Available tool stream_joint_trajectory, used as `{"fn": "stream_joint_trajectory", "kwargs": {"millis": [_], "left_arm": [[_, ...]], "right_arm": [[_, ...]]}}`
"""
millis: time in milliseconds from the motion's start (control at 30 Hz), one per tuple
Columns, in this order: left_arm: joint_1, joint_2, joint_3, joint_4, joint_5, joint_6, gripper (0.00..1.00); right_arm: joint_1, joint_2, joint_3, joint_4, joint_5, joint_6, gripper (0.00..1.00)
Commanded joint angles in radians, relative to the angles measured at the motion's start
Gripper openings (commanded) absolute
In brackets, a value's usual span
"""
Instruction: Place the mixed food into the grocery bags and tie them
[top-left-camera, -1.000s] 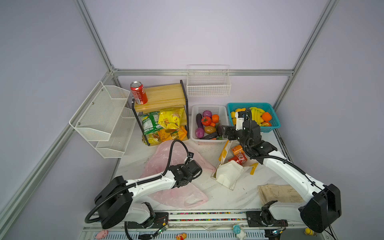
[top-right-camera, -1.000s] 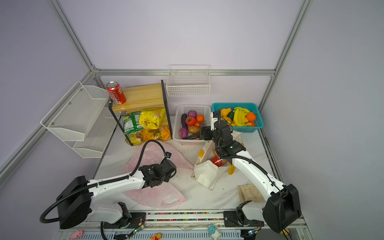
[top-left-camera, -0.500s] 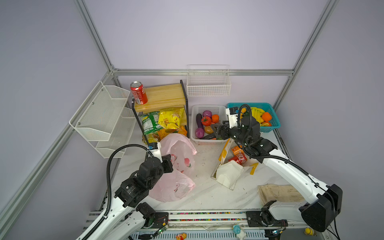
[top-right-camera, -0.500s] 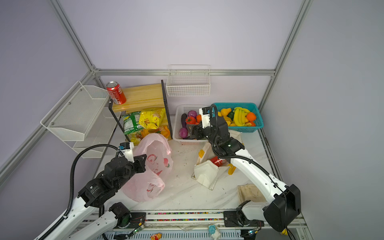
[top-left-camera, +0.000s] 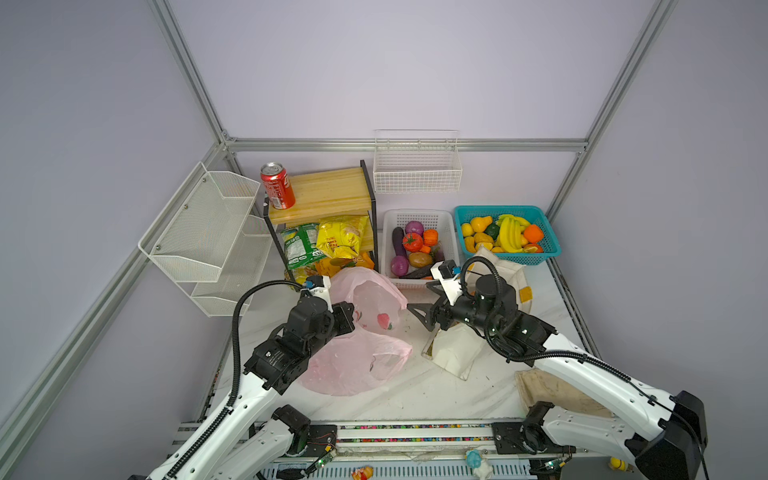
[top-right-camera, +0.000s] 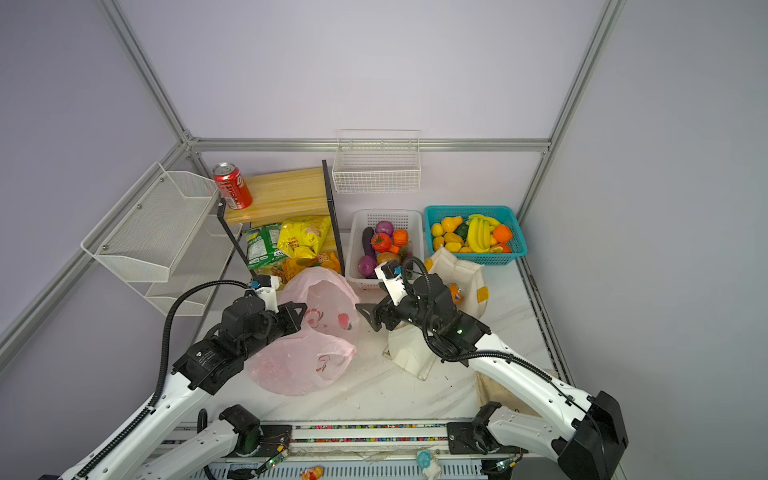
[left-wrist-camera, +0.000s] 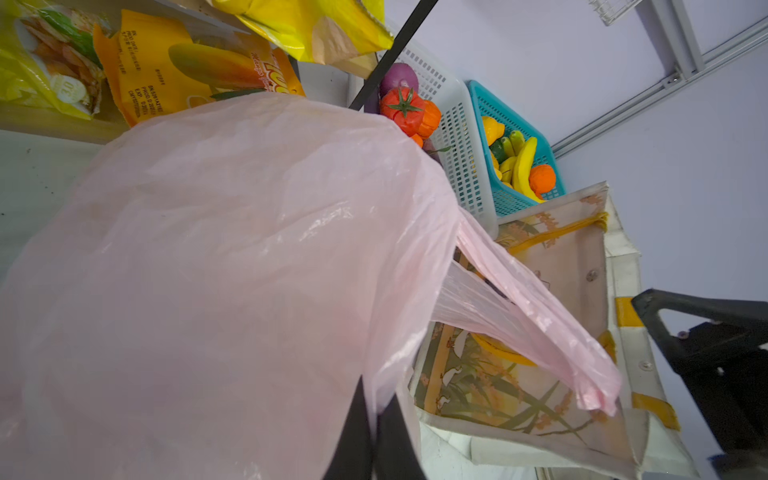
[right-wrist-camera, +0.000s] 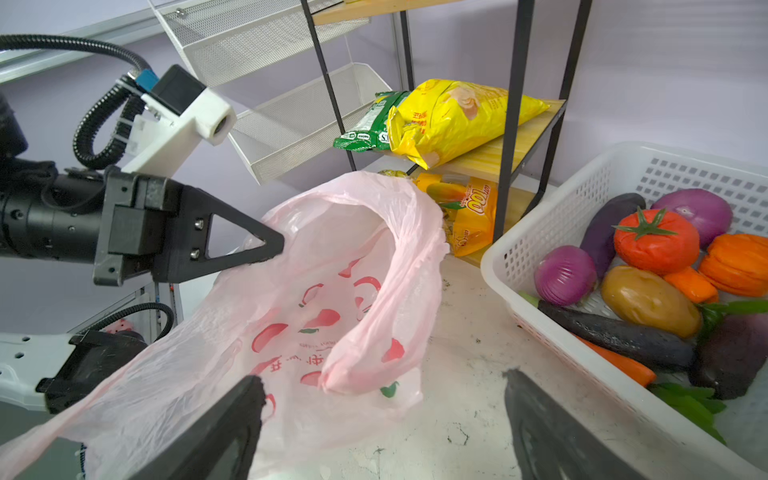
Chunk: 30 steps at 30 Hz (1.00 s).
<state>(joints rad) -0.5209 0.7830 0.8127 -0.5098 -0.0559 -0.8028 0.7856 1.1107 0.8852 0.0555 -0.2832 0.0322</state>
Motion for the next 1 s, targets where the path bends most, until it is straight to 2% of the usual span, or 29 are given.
{"fn": "stream_joint_trajectory", "kwargs": {"millis": [0,233,400,500,600,667,767,833,967], "left_arm": [[0.009,-0.018,0.096,0.048,0.042,-0.022,0.00],[0.018,-0.027,0.101,0.039,0.068,-0.013,0.00],[0.022,-0.015,0.112,0.032,0.107,0.007,0.00],[0.030,-0.006,0.136,0.003,0.137,0.041,0.00],[0.060,0.000,0.195,-0.086,0.164,0.104,0.00],[0.108,-0.004,0.251,-0.153,0.221,0.158,0.00],[0.201,0.007,0.317,-0.238,0.369,0.229,0.00],[0.258,0.016,0.327,-0.265,0.442,0.255,0.00],[0.362,0.025,0.282,-0.235,0.563,0.242,0.00]], "right_arm": [[0.015,0.018,-0.023,0.148,0.066,-0.036,0.92],[0.019,0.072,-0.046,0.247,0.005,-0.116,0.92],[0.024,0.147,-0.045,0.338,0.042,-0.155,0.90],[0.024,0.210,0.002,0.365,0.153,-0.162,0.78],[0.024,0.252,0.090,0.289,0.252,-0.172,0.53],[0.021,0.292,0.171,0.172,0.378,-0.149,0.41],[0.021,0.338,0.277,0.005,0.532,-0.158,0.31],[0.021,0.360,0.323,-0.047,0.549,-0.149,0.27],[0.020,0.403,0.380,-0.078,0.538,-0.129,0.26]]}}
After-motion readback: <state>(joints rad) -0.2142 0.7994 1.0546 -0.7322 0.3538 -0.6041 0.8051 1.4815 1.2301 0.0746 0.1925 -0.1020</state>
